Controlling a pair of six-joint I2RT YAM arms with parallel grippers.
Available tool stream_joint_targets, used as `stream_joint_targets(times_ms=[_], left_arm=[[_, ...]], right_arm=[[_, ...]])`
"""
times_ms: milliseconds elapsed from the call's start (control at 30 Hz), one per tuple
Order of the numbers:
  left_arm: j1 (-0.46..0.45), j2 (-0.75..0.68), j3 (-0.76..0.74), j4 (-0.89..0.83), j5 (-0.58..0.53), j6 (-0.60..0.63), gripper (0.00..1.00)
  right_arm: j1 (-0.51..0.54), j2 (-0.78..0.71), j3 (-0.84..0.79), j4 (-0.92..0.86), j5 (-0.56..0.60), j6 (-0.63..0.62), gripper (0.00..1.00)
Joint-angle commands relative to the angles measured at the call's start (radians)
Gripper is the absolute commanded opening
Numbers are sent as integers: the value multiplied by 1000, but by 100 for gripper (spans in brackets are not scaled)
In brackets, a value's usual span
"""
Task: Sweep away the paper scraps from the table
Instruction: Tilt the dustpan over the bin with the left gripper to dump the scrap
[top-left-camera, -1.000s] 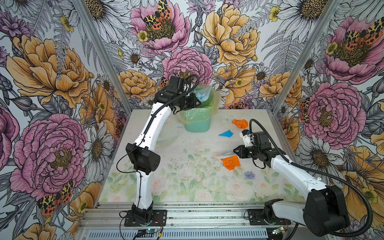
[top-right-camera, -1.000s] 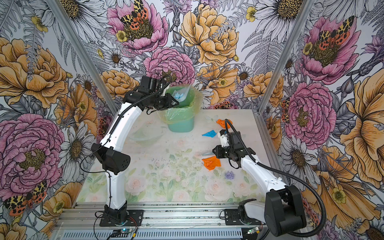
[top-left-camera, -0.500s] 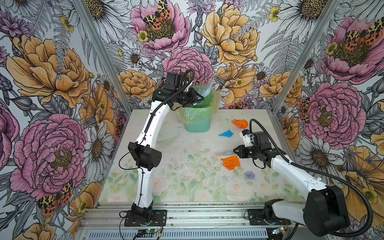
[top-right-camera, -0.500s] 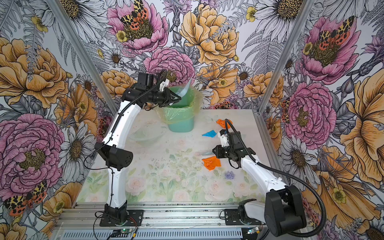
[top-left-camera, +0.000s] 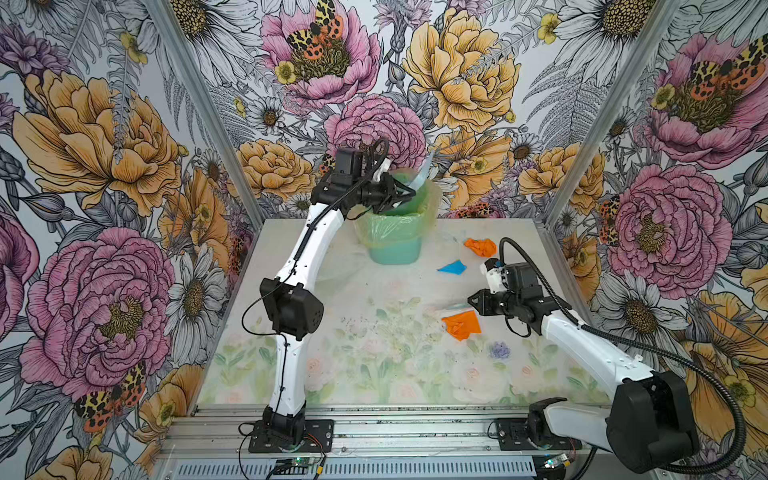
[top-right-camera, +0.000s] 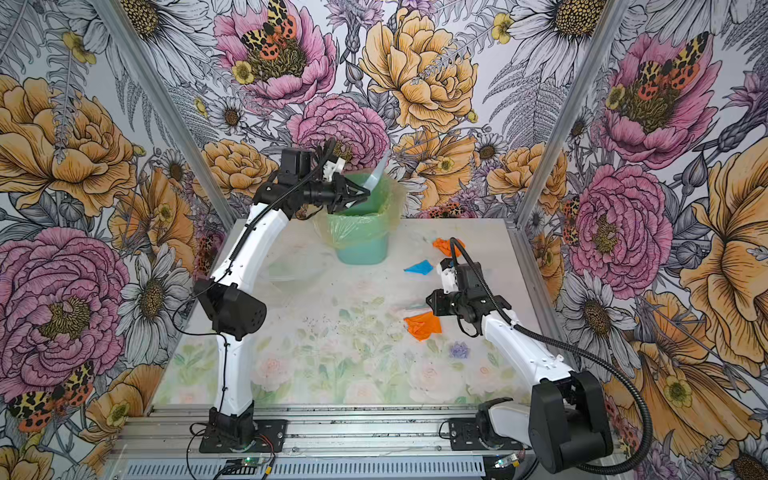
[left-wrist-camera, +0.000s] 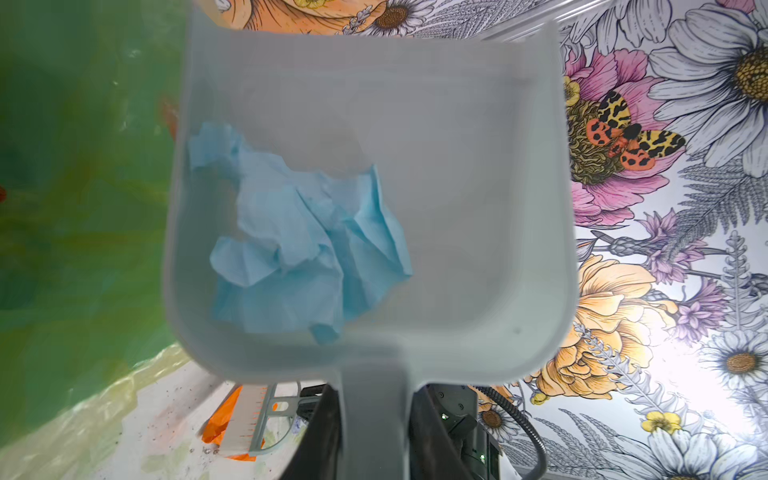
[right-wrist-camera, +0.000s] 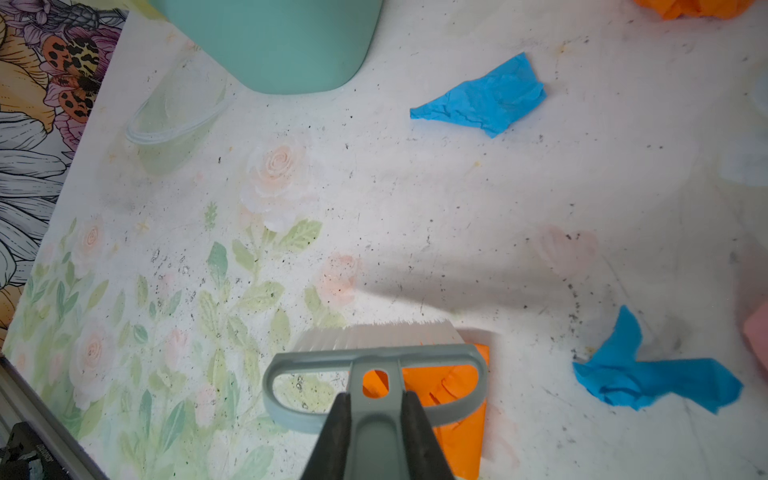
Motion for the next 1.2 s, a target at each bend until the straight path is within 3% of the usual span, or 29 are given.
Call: stream_joint_targets(times_ms=[0, 167, 400, 667, 967, 1167], left_arm=[[16, -89, -118, 258, 66, -138, 0], [36, -148, -308, 577, 99, -335, 0], [37, -158, -332, 632, 122, -382, 0], [37, -161, -432, 926, 153, -594, 0], [47, -138, -539, 1379, 147, -948, 0], [53, -116, -574, 1584, 132, -1103, 0]], right_arm=[[-4, -7, 9, 30, 17, 2, 0], [-2, 4, 13, 30, 21, 9, 0], [0, 13, 17, 32, 30, 24, 0], [6, 27, 28, 31, 42, 37, 0], [13, 20, 20, 32, 57, 51, 0], [18, 19, 14, 32, 70, 60, 0]])
